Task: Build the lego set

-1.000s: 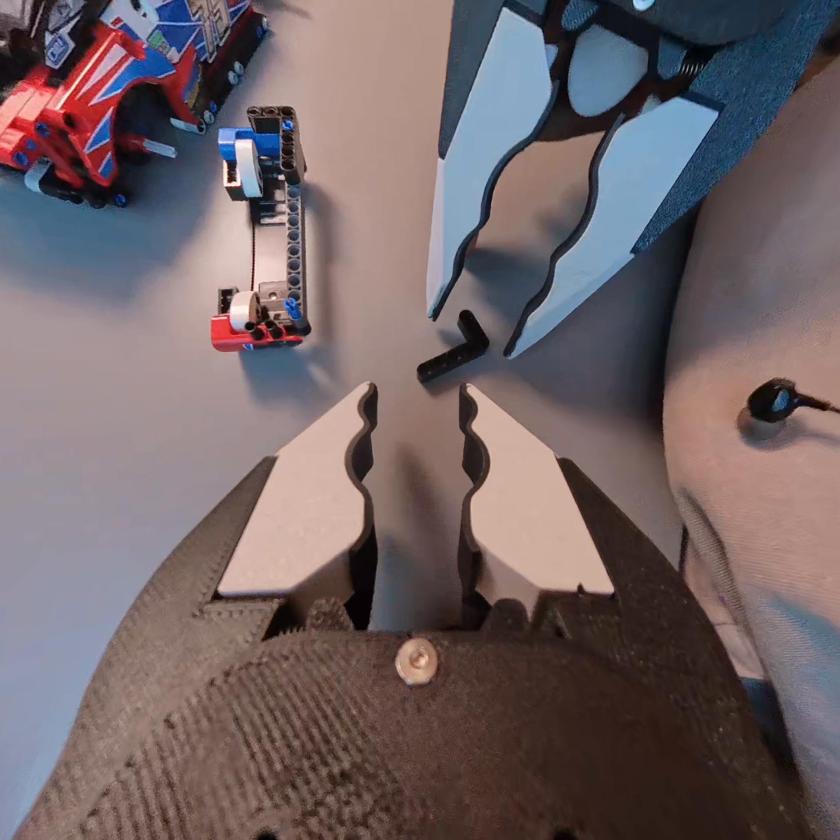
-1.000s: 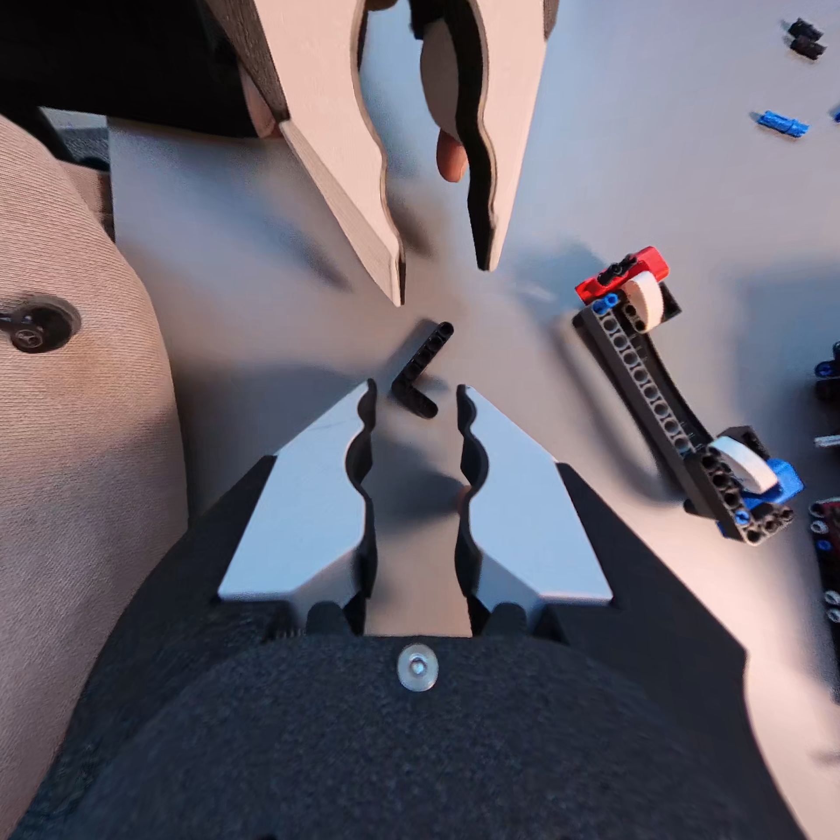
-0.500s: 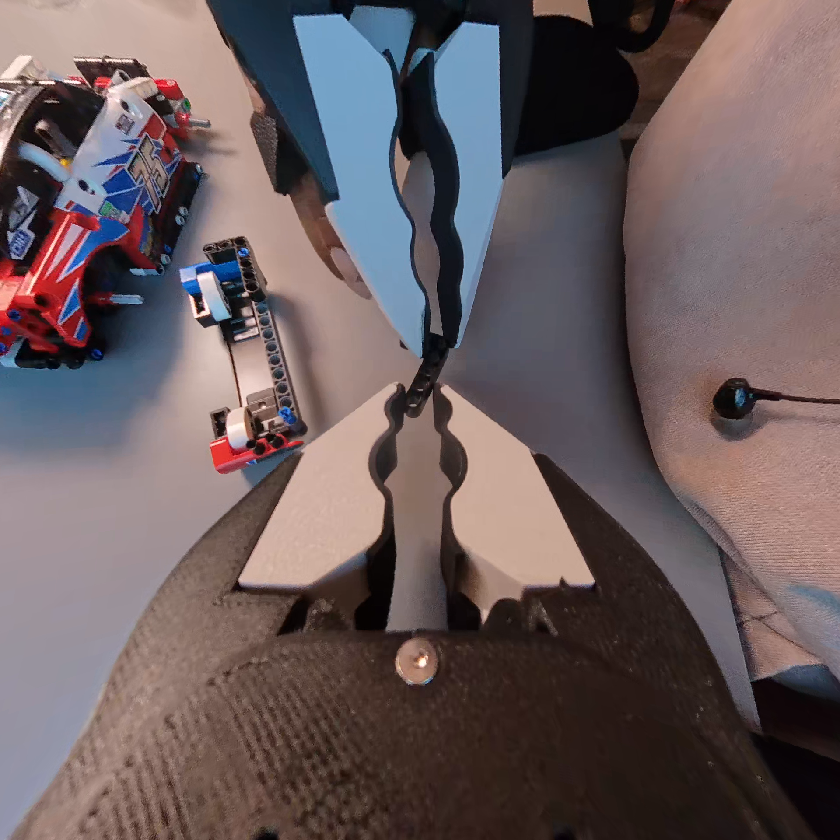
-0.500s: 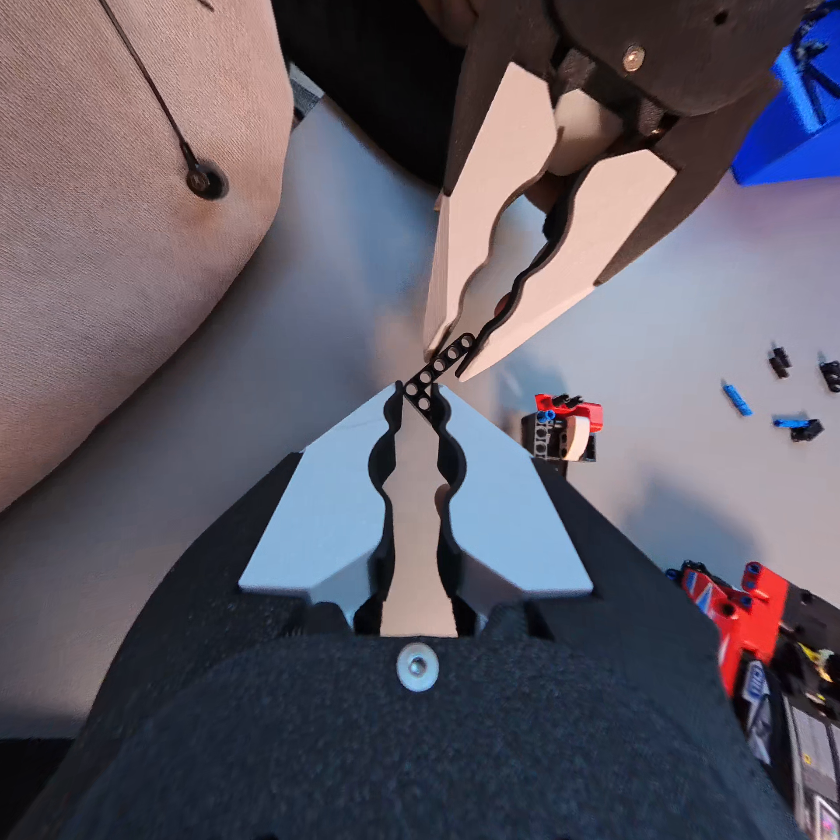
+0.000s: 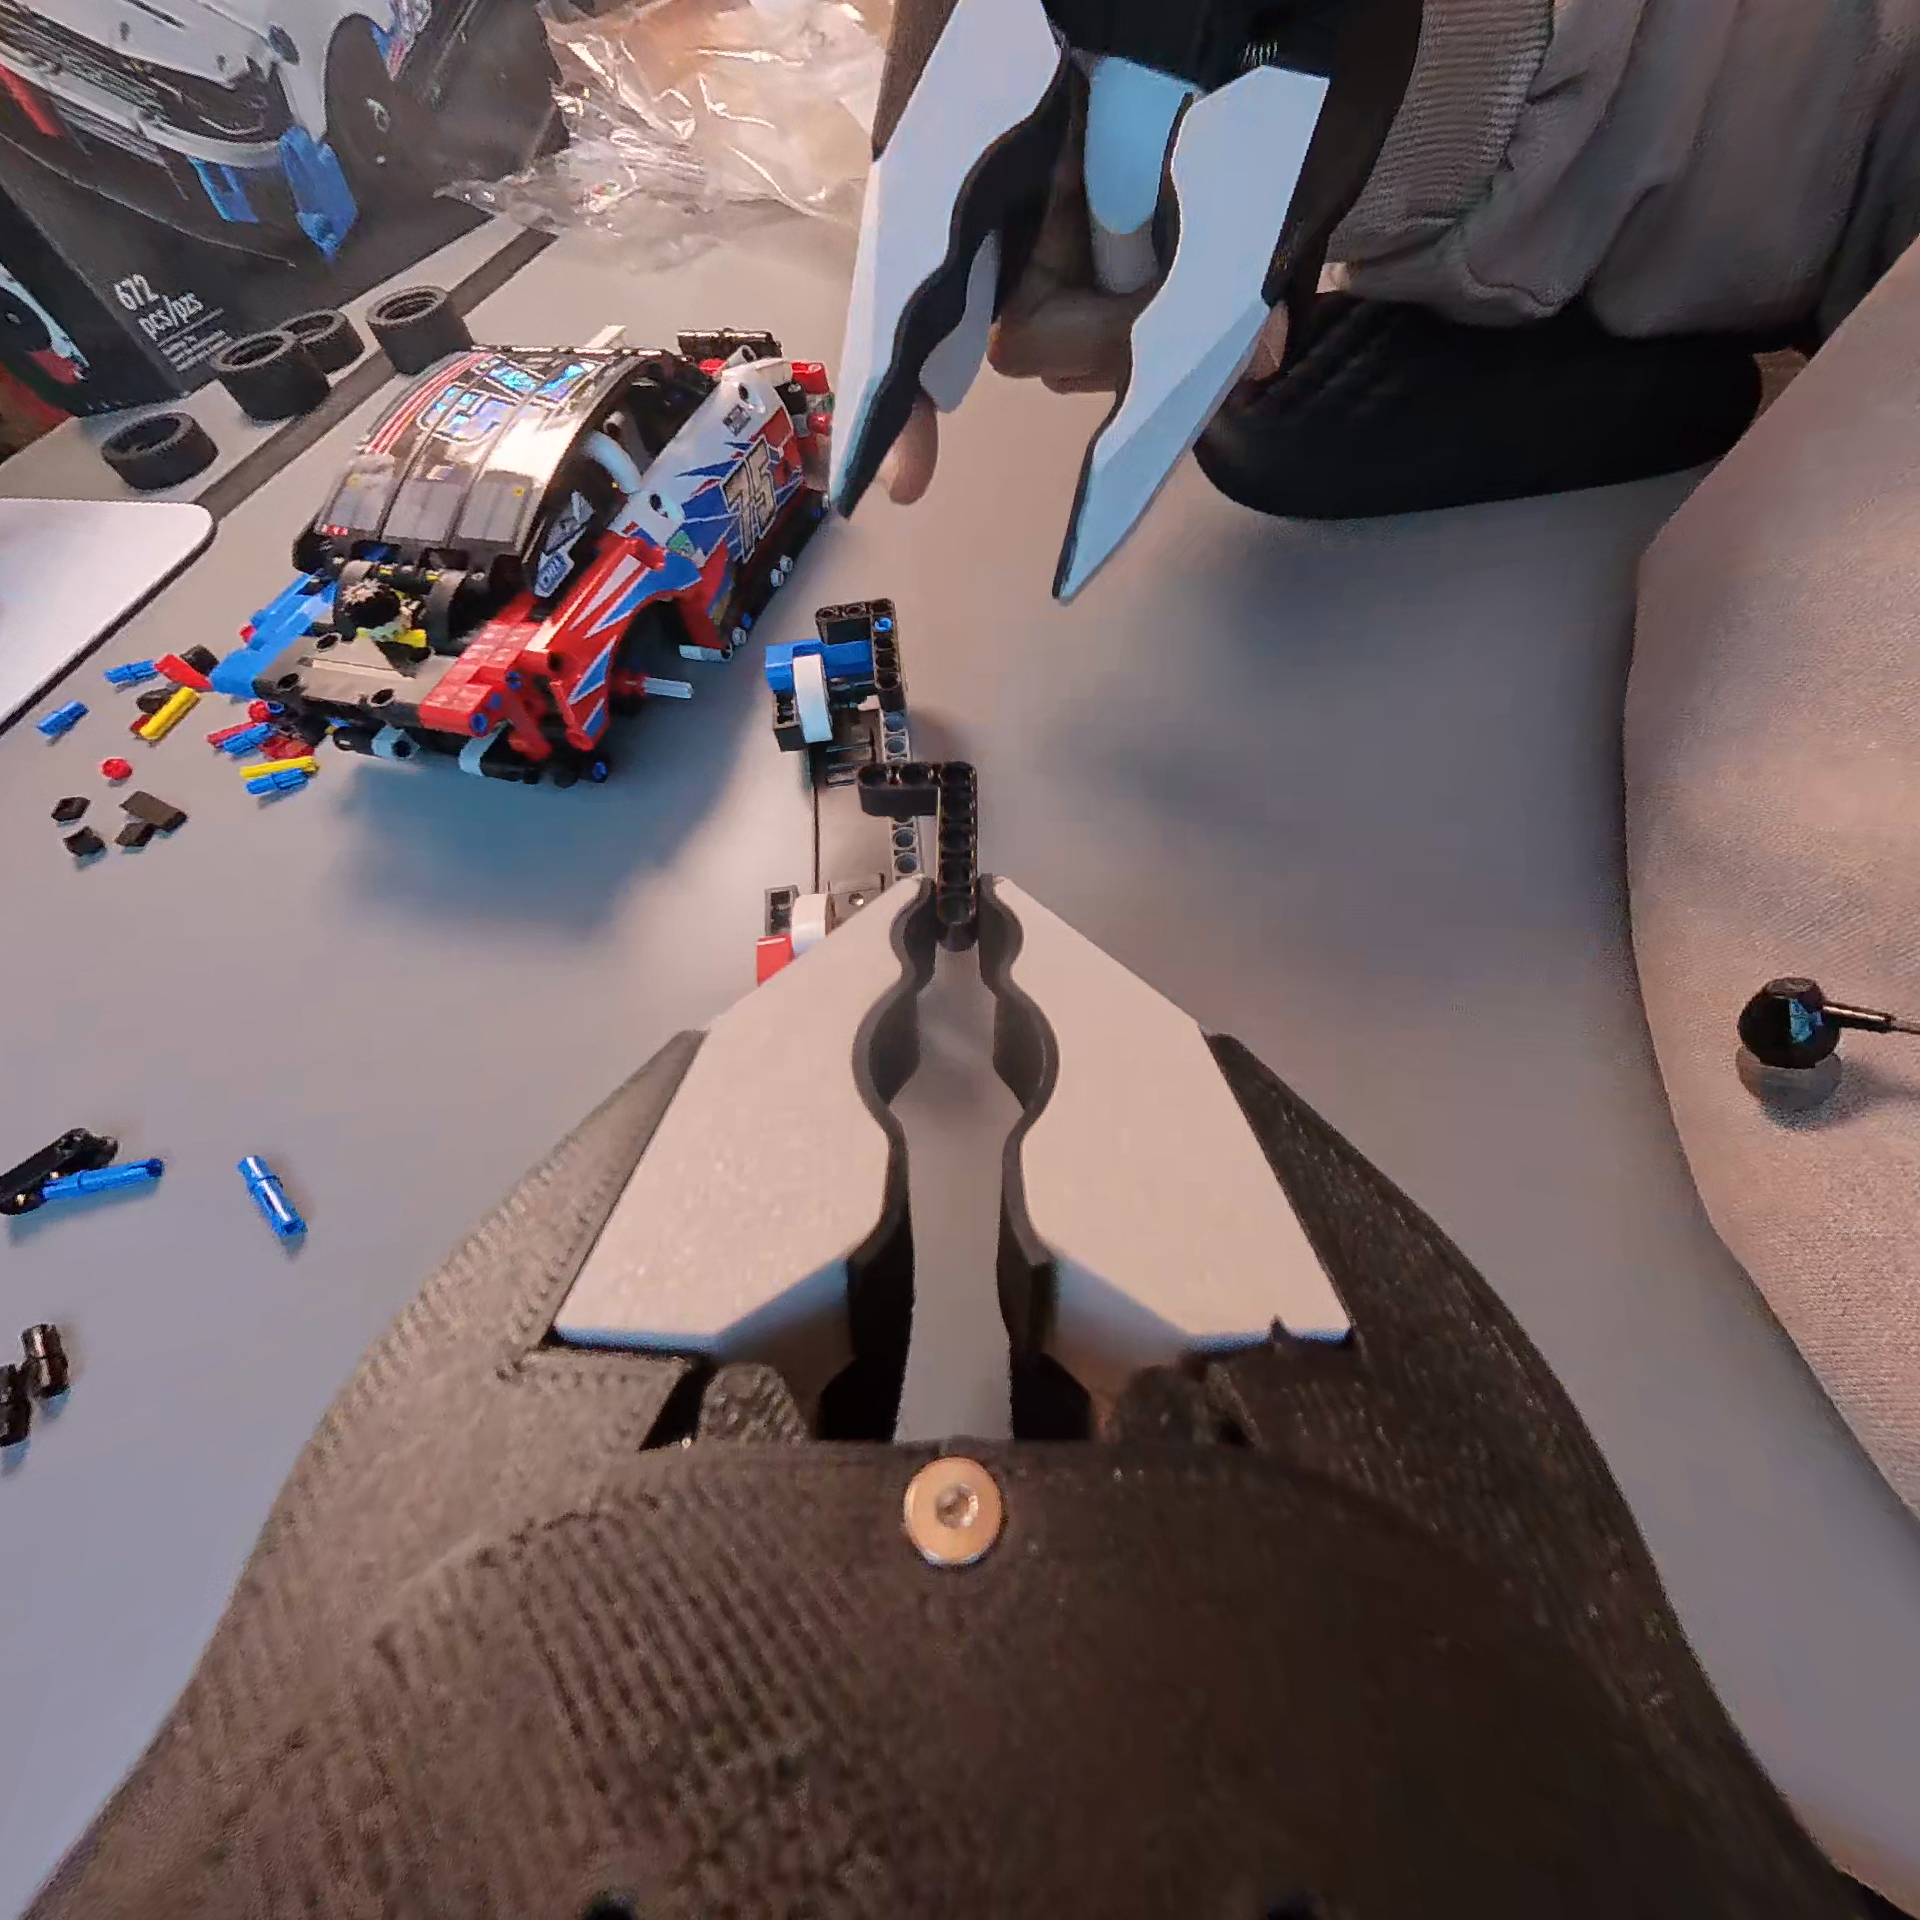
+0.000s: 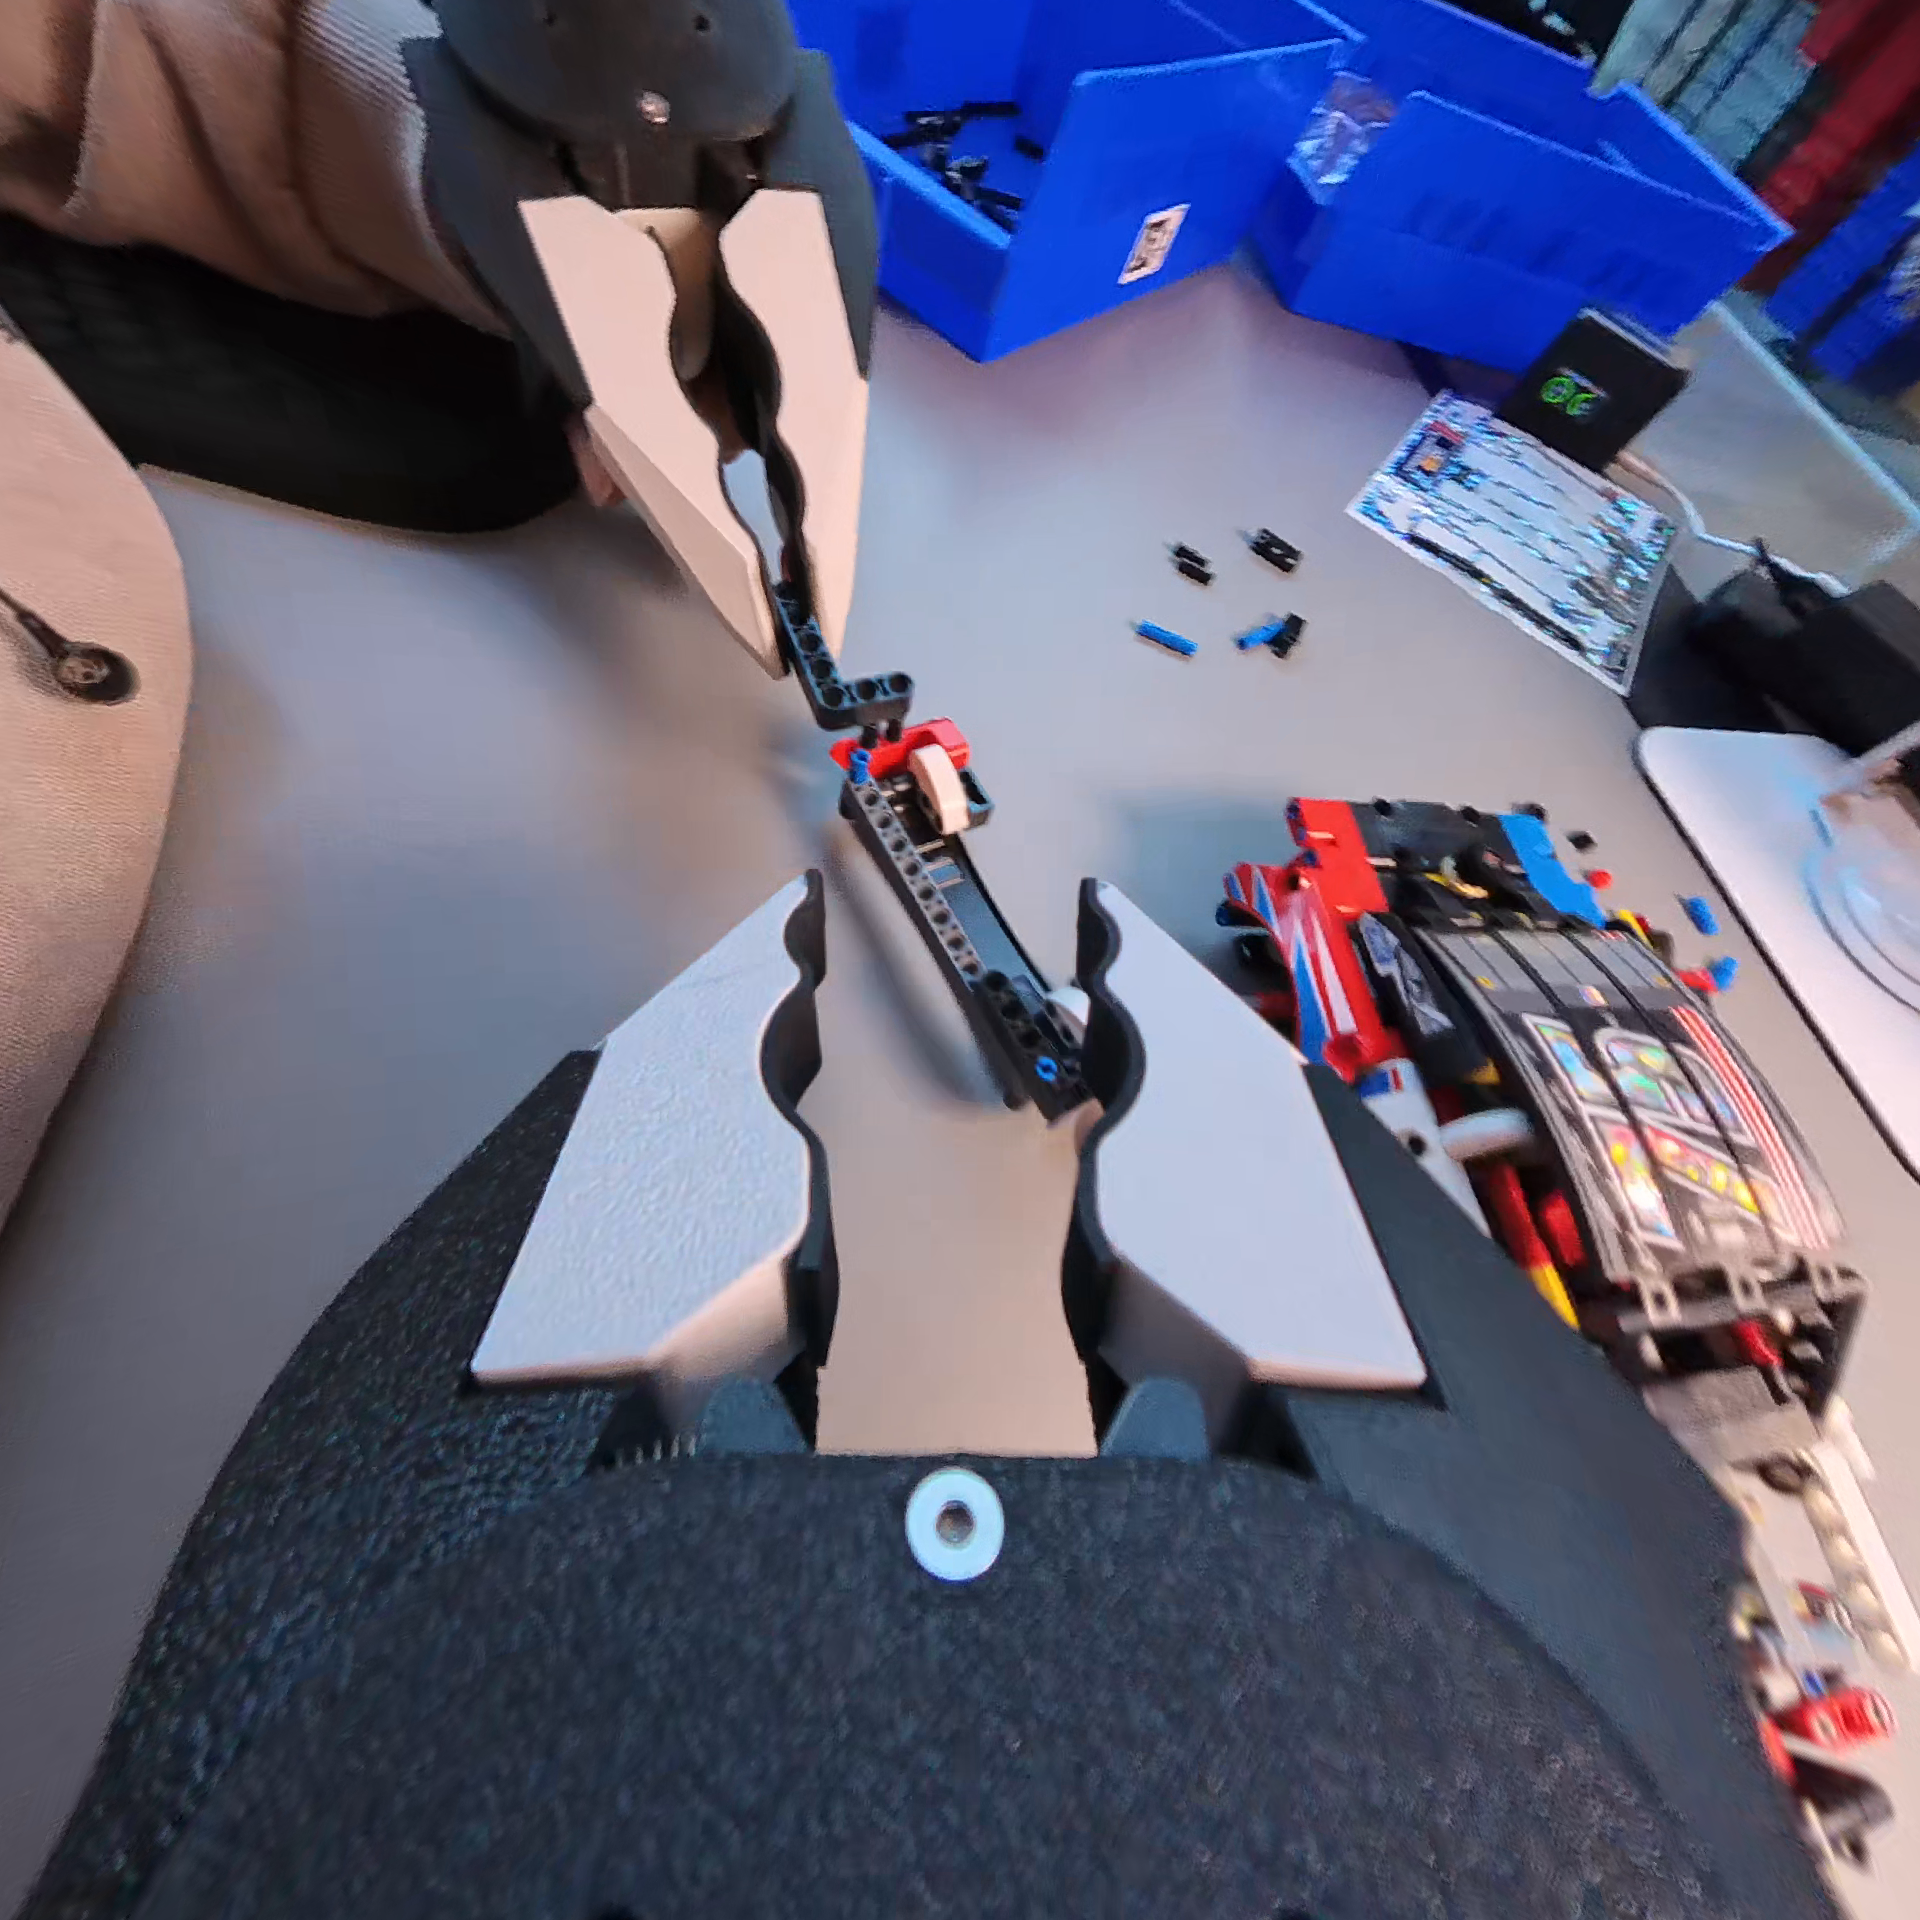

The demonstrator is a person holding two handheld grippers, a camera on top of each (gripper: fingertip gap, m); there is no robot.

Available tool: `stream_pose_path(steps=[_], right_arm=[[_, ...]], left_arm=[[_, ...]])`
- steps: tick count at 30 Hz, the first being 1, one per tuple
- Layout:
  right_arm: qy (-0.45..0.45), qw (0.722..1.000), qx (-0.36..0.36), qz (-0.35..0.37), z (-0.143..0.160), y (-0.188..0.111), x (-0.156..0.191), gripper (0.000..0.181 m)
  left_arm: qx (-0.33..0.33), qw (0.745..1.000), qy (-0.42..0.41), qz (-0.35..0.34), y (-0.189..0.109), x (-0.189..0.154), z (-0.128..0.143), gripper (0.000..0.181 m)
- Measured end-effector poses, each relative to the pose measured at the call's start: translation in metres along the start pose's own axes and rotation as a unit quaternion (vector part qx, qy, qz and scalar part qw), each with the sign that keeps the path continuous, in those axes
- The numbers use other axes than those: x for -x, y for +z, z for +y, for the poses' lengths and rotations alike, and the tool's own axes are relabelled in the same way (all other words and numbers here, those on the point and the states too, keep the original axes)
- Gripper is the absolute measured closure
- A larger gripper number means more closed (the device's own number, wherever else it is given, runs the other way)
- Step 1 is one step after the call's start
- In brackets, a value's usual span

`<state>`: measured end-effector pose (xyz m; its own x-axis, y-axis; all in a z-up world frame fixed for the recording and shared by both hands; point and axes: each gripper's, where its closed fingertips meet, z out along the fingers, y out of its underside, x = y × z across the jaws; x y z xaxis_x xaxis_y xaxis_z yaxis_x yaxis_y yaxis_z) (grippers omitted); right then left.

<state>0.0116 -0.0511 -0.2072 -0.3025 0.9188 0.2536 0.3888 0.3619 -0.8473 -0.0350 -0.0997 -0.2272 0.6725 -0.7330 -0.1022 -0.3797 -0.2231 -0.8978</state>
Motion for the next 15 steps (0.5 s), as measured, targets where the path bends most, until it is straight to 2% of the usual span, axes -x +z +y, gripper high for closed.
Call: stream_pose_path(steps=[3,9,12,15], right_arm=[[0.019,0.999,-0.015,0.027,0.009,-0.006,-0.010,0.134],[0.028,0.999,-0.031,0.017,0.011,0.004,-0.008,0.134],[0.041,0.998,-0.052,-0.004,0.002,0.009,0.000,0.137],[0.049,0.994,-0.076,-0.056,-0.013,0.020,0.021,0.138]], left_arm=[[-0.008,1.000,-0.008,0.000,0.001,0.001,0.000,0.176],[-0.012,1.000,-0.006,0.004,0.006,-0.003,0.003,0.176],[-0.034,0.999,-0.004,0.024,0.005,-0.009,-0.002,0.176],[-0.071,0.996,-0.009,0.059,0.000,-0.017,-0.012,0.176]])
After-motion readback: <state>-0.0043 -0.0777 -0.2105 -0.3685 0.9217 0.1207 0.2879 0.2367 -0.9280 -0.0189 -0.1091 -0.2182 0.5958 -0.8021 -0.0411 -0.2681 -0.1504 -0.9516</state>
